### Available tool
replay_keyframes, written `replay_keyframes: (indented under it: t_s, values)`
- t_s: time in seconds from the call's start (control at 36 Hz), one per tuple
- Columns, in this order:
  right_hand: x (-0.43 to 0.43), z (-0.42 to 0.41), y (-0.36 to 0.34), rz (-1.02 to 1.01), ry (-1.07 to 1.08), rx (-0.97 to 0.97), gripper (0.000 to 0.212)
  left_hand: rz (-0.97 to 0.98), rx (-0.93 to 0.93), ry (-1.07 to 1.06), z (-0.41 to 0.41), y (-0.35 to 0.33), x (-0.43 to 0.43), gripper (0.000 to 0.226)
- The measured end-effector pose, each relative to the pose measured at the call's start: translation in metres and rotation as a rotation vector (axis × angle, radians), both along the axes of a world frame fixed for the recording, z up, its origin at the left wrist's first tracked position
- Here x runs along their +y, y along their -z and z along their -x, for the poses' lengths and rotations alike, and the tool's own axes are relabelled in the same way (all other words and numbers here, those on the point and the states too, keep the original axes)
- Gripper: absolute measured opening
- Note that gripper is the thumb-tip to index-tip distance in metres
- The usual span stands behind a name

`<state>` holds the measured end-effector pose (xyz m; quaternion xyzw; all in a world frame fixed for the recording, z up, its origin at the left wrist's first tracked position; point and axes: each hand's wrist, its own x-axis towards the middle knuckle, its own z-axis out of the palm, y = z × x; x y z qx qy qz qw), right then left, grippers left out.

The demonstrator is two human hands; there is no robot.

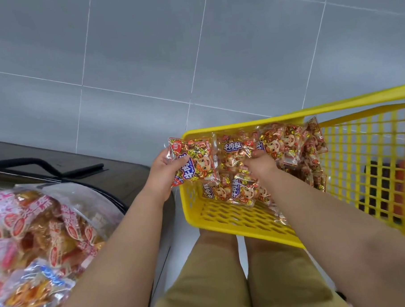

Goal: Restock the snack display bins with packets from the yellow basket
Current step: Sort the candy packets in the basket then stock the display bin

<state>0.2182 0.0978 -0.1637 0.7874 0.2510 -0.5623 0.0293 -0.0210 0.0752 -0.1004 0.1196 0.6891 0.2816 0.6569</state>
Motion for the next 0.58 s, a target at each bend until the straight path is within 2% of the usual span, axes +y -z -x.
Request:
replay_keyframes:
  t_s: [0.08, 0.14, 0.22, 0.31, 0.36, 0.42, 0.47, 0.58]
  values:
    - [-0.007, -0.02, -0.015, -0.042, -0.015, -0.04, 0.057, 0.002, 0.002, 0.0, -0.001, 0.0, 0.001, 0.022]
    - [-0.012, -0.037, -0.028, -0.024, 0.023, 0.003, 0.061, 0.005, 0.0, 0.007, -0.001, -0.001, 0.002, 0.022]
    - [-0.018, -0.056, -0.054, 0.053, 0.236, 0.211, 0.071, 0.019, -0.005, 0.039, -0.001, -0.005, 0.004, 0.022]
    - [-0.024, -0.068, -0.072, 0.013, 0.384, 0.4, 0.075, 0.038, -0.028, 0.049, 0.0, -0.01, 0.005, 0.023]
    - [-0.026, -0.069, -0.077, 0.004, 0.426, 0.454, 0.08, 0.067, -0.114, 0.037, 0.002, -0.013, 0.004, 0.028]
    - [-0.025, -0.062, -0.079, 0.007, 0.488, 0.486, 0.082, 0.099, -0.275, 0.043, 0.002, -0.016, 0.002, 0.035]
    - [-0.023, -0.051, -0.078, -0.001, 0.471, 0.468, 0.081, 0.13, -0.4, 0.054, -0.002, -0.02, -0.002, 0.041]
    - [-0.018, -0.026, -0.074, 0.027, 0.329, 0.531, 0.082, 0.145, -0.452, -0.013, -0.015, -0.021, -0.007, 0.053]
